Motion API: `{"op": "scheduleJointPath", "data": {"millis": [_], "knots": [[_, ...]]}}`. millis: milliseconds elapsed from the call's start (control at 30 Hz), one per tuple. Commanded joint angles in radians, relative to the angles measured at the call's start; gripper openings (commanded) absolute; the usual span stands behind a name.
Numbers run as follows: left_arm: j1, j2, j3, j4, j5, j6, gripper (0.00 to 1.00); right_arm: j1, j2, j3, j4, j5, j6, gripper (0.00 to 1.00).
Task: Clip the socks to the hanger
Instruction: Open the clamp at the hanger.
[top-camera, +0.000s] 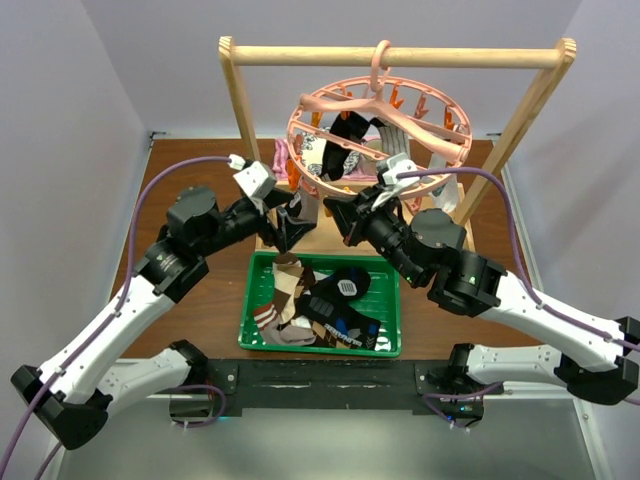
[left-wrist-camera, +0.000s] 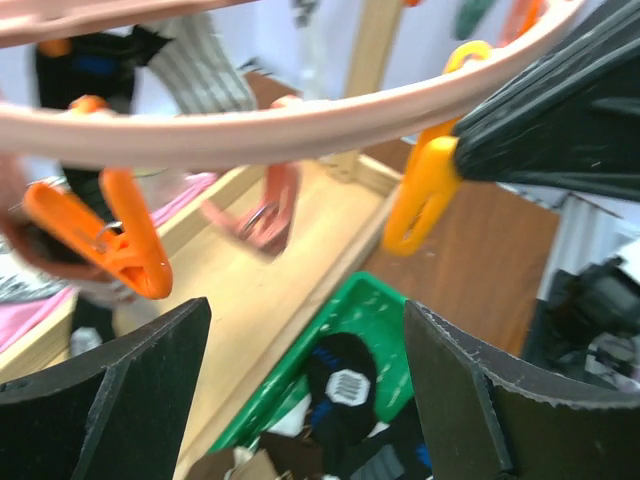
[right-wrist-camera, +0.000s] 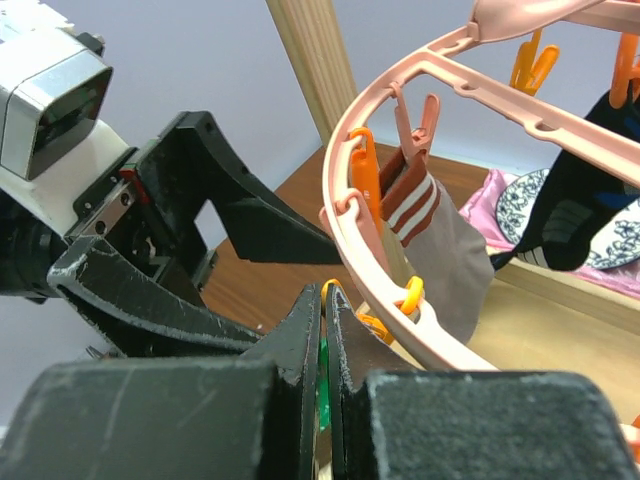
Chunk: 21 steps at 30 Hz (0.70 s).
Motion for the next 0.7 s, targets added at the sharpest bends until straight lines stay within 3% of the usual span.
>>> {"op": "scheduleJointPath", "data": {"millis": [0, 267, 500, 667], "knots": [[0.016, -0.084, -0.027, -0.069, -0.160, 0.060, 0.83, -0.004, 0.022, 0.064, -0.014, -0.003, 0.020, 0.00], [0.016, -0.058, 0.028, -0.031, -0.044, 0.041, 0.82, -0.004, 0.071, 0.105, -0.041, 0.008, 0.047, 0.00], [-0.007, -0.007, 0.054, 0.052, 0.179, -0.031, 0.75, -0.004, 0.092, 0.108, -0.039, 0.013, 0.052, 0.00], [-0.017, 0.022, 0.050, 0.133, 0.207, -0.051, 0.72, -0.004, 0.111, 0.124, -0.038, -0.003, 0.055, 0.00]]}}
